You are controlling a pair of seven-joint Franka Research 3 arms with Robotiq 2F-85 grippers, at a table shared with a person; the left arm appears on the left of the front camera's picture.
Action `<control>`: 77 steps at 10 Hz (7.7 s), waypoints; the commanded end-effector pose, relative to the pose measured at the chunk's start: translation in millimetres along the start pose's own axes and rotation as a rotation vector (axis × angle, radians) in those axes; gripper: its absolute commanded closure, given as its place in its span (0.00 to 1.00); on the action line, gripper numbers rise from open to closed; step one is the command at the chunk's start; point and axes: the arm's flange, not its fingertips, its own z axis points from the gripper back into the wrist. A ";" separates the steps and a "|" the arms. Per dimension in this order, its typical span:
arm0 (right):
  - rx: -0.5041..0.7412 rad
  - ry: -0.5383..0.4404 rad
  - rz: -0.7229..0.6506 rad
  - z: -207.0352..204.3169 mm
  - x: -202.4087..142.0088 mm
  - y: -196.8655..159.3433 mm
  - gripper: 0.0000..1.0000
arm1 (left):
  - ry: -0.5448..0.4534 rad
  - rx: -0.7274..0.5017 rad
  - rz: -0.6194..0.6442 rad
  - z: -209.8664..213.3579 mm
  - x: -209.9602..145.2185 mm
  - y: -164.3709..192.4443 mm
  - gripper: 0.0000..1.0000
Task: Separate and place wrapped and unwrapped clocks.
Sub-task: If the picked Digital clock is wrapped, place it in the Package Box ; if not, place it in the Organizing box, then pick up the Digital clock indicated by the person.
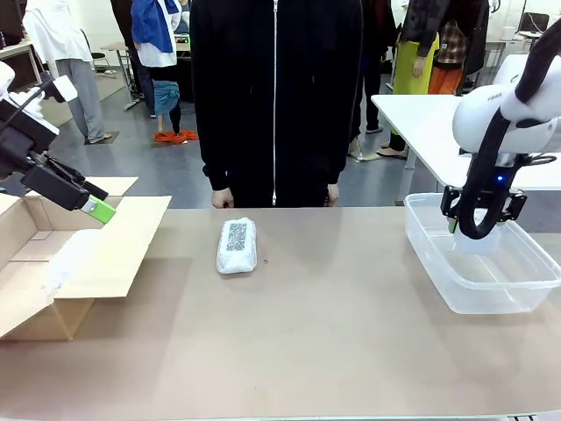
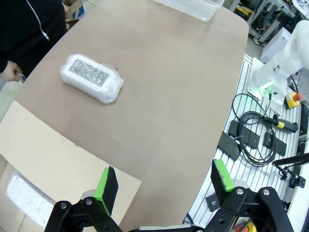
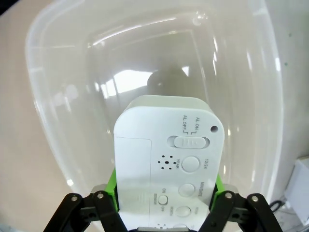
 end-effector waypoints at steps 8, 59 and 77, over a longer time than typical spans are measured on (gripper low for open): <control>-0.025 0.007 0.074 -60.3 18.6 -8.1 0.00 | -0.010 -0.012 0.005 0.2 0.0 -1.1 0.00; 0.571 -0.405 1.095 130.1 -192.9 88.2 0.00 | -0.010 -0.012 0.005 0.2 0.0 -1.1 0.00; 0.551 -0.366 1.082 142.9 -189.1 83.4 0.00 | -0.010 -0.012 0.005 0.2 0.0 -1.1 0.00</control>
